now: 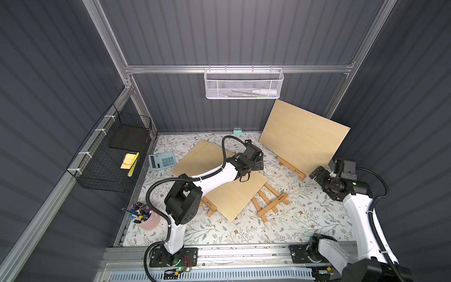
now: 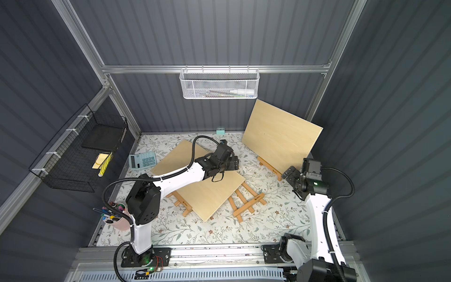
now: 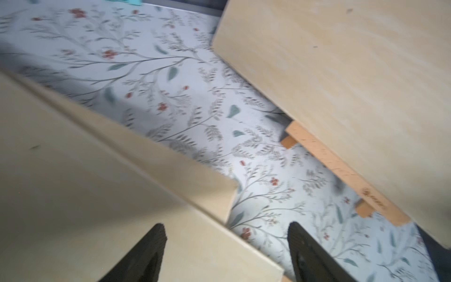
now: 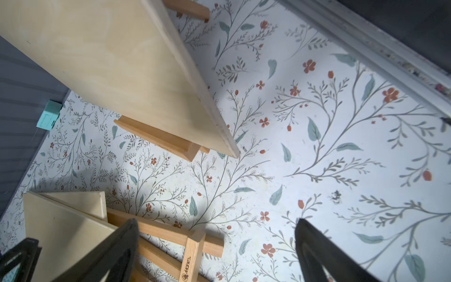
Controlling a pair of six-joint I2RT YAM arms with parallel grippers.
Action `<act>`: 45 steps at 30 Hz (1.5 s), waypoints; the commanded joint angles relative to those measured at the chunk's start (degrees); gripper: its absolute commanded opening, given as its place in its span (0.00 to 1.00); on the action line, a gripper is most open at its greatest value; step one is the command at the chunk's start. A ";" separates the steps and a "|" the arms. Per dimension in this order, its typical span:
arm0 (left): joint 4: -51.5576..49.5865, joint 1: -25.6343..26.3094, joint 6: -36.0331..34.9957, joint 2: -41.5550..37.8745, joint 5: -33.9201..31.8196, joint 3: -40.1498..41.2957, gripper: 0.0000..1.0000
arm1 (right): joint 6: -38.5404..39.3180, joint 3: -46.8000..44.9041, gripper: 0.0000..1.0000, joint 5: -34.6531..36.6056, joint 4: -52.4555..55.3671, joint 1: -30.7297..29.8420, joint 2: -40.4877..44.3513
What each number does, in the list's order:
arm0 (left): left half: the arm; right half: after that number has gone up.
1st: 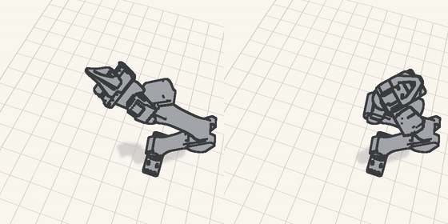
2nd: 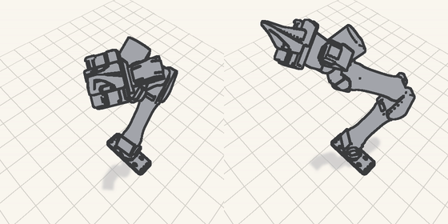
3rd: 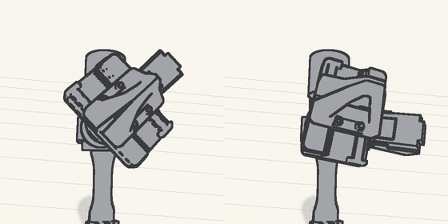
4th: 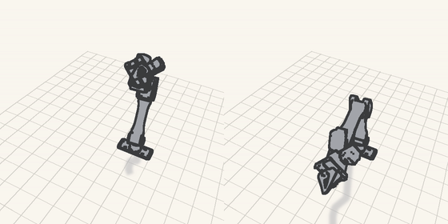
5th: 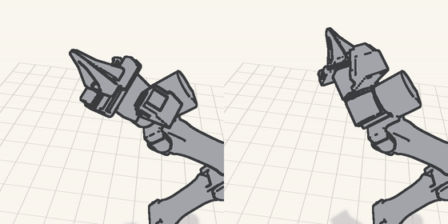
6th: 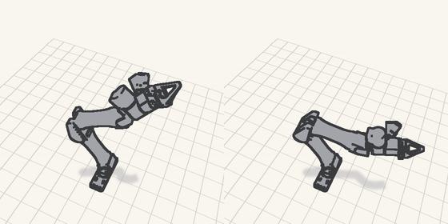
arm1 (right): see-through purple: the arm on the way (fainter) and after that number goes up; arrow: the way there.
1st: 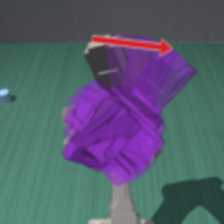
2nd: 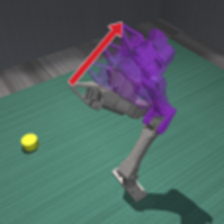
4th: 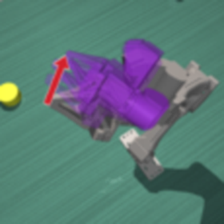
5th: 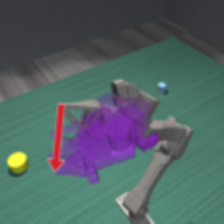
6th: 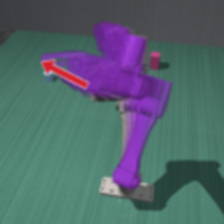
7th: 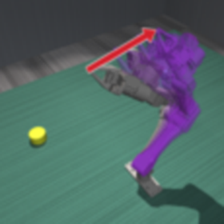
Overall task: Assemble the easel
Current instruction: Adjust the easel at the corner of the board.
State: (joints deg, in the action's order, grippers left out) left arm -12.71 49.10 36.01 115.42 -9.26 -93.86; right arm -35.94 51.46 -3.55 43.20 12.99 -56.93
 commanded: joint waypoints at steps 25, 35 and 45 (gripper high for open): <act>-1.18 6.36 24.67 35.63 14.68 -41.38 0.83 | 4.23 0.07 0.99 5.24 1.13 -3.67 6.33; -4.33 6.57 22.41 37.83 11.96 -42.32 0.75 | 4.44 1.34 0.99 5.94 1.91 -4.51 6.21; -11.78 6.71 16.31 41.08 8.79 -43.08 0.71 | 3.15 1.27 0.99 6.35 3.13 -4.53 6.52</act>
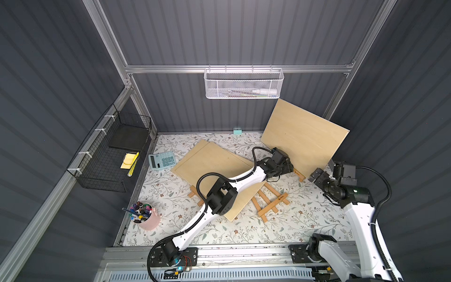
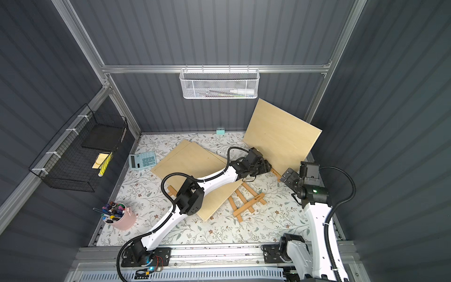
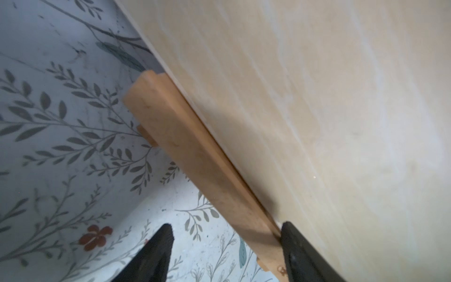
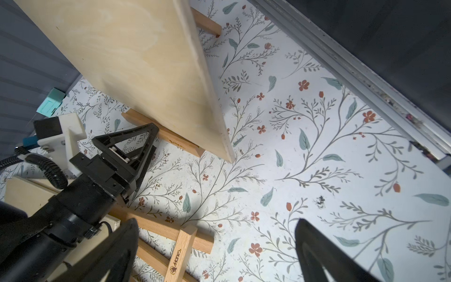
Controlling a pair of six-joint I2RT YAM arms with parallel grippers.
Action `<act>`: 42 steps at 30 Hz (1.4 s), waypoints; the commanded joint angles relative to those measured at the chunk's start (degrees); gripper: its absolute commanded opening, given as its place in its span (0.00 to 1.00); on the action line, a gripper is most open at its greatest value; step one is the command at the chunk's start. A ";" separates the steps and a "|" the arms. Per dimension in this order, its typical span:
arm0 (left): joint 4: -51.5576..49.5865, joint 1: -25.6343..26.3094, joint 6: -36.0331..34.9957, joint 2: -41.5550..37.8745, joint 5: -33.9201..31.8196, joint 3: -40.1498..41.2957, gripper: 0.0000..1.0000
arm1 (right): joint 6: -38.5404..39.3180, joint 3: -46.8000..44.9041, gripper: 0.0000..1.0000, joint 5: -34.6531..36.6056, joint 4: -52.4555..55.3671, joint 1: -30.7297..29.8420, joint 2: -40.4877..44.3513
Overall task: Assemble the easel
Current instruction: Adjust the easel at the corner of the board.
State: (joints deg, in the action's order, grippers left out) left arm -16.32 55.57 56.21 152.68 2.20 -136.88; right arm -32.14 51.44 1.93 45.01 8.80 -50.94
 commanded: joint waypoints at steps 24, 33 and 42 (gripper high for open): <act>-9.17 0.11 -6.46 3.93 -5.35 1.76 0.72 | -3.89 -6.57 0.99 0.30 -2.36 2.46 -2.15; -8.75 -0.02 -6.55 3.76 -5.45 2.20 0.71 | 0.64 1.52 0.99 3.00 2.85 2.54 2.02; -7.52 -0.39 -7.16 2.49 -4.71 4.36 0.71 | 6.31 24.93 0.99 5.88 5.00 6.73 -6.36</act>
State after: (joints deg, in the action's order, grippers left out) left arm -15.33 55.83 51.20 153.23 -0.49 -135.66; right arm -28.93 71.02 5.91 48.51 13.63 -53.43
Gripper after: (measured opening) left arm 0.715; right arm 0.993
